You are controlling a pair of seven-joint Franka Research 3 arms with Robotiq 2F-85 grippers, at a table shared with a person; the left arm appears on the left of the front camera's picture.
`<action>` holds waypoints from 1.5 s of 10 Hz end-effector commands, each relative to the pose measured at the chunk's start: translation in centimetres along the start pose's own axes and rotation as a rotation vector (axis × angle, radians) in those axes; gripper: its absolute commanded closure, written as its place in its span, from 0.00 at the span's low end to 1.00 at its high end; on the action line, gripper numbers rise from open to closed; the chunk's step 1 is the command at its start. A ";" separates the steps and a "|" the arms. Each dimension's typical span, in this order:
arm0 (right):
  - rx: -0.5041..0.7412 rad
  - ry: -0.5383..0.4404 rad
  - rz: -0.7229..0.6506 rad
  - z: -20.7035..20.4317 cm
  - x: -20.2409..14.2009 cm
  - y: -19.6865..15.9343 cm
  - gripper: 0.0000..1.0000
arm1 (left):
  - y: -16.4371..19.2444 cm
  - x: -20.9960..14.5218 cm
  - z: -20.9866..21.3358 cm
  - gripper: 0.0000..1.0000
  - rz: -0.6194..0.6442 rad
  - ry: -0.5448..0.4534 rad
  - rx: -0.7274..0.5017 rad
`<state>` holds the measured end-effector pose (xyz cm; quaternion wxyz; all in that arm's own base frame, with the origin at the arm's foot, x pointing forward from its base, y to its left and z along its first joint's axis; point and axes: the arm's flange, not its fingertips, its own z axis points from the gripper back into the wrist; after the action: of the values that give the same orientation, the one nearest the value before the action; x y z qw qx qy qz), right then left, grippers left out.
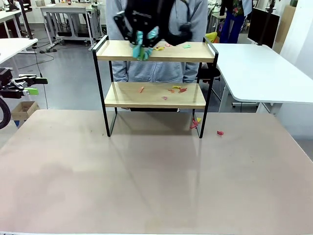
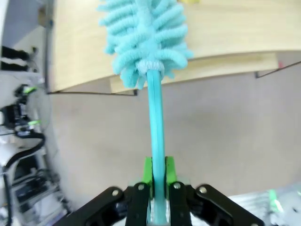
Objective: Clean the shelf.
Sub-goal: Clean the specific section of the Shelf indicated by the human with the Duster.
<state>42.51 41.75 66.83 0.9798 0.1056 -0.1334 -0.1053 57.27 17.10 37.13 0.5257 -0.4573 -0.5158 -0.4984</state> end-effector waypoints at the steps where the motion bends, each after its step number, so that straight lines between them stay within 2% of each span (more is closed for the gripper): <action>1: 0.041 0.014 -0.031 0.0 -0.6 -6.4 0.87 | -0.1 0.3 0.0 0.00 -0.007 -0.001 0.001; 5: -0.027 0.023 -0.094 1.0 2.1 -13.9 0.87 | -0.1 0.3 0.0 0.00 -0.007 -0.001 0.001; 7: -0.117 -0.021 -0.152 1.9 2.9 -16.1 0.87 | -0.1 0.3 0.0 0.00 -0.007 -0.001 0.001; 9: -0.144 -0.082 -0.182 3.3 2.2 -17.0 0.87 | -0.1 0.3 0.0 0.00 -0.007 -0.001 0.001; 12: -0.094 -0.144 -0.166 5.9 0.5 -18.5 0.87 | -0.1 0.3 0.0 0.00 -0.007 -0.001 0.001; 15: -0.003 -0.197 -0.078 6.9 -0.9 -18.9 0.87 | -0.1 0.3 0.0 0.00 -0.007 -0.001 0.001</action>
<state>37.00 24.01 69.64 0.9600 0.0838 -0.2034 -0.1732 57.28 17.09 37.16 0.5256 -0.4572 -0.5158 -0.4986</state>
